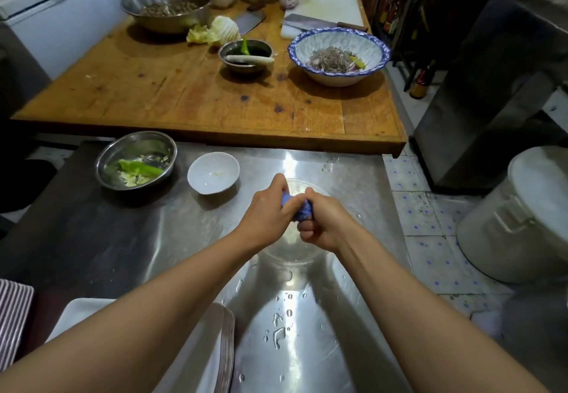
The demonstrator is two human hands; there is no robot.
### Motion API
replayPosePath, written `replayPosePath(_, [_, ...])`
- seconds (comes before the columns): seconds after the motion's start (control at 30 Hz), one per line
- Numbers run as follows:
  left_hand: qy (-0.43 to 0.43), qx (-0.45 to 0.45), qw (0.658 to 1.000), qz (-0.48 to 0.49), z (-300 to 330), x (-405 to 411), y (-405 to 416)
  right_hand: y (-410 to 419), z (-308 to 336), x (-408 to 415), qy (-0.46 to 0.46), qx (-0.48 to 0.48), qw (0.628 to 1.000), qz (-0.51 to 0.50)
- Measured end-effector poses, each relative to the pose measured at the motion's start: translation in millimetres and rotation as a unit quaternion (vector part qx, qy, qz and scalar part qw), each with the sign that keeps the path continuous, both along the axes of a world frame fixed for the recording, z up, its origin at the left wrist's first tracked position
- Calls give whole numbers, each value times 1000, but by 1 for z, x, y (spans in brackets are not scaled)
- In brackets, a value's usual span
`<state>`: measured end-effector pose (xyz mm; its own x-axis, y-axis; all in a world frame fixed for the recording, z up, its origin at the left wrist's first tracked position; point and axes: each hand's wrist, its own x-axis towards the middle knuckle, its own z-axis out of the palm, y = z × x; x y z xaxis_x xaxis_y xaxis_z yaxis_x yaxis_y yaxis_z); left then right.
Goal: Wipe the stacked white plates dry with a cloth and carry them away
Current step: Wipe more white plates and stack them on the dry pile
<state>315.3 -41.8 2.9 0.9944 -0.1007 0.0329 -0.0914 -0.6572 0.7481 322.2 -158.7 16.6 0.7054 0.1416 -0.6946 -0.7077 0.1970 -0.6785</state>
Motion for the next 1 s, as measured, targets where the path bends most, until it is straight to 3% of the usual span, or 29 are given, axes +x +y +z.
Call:
replayPosePath(0.07, [118,-117,984,62,5,1,-1,-1,6,-3,-43,-7,999,14])
replayPosePath(0.1, [182,-204,958,91,7,1,-1,-1,9,-6,-82,-28,996,31])
replayPosePath(0.17, [317,-377,859,139,16,3,2,-2,13,-14,-191,-102,973,80])
replayPosePath(0.23, [443,-498,732,144,29,5,7,-6,10,-23,-318,-183,922,122])
replayPosePath(0.27, [480,-531,686,134,34,6,10,-8,8,-28,-384,-213,888,137])
replayPosePath(0.33, [518,-561,634,119,42,5,13,-12,4,-34,-490,-266,814,160])
replayPosePath(0.4, [536,-563,617,121,48,3,15,-17,1,-34,-572,-311,738,178])
replayPosePath(0.47, [557,-546,618,98,52,-1,17,-18,1,-28,-607,-335,698,181])
replayPosePath(0.57, [579,-501,640,65,52,-7,17,-15,5,-20,-600,-362,692,170])
replayPosePath(0.6, [565,-480,666,84,52,-8,14,-12,4,-20,-591,-382,692,162])
replayPosePath(0.67, [488,-418,754,137,50,-11,2,-4,1,-23,-561,-416,706,117])
replayPosePath(0.77, [286,-257,909,163,50,-15,-15,9,4,-23,-455,-374,807,38])
replayPosePath(0.83, [141,-22,982,121,43,-14,-17,13,9,-16,-374,-337,864,27])
replayPosePath(0.9, [35,177,981,73,40,-11,-17,15,14,-9,-282,-265,922,30])
replayPosePath(1.0, [-29,246,968,39,32,-4,-18,12,18,-4,-153,-184,970,41])
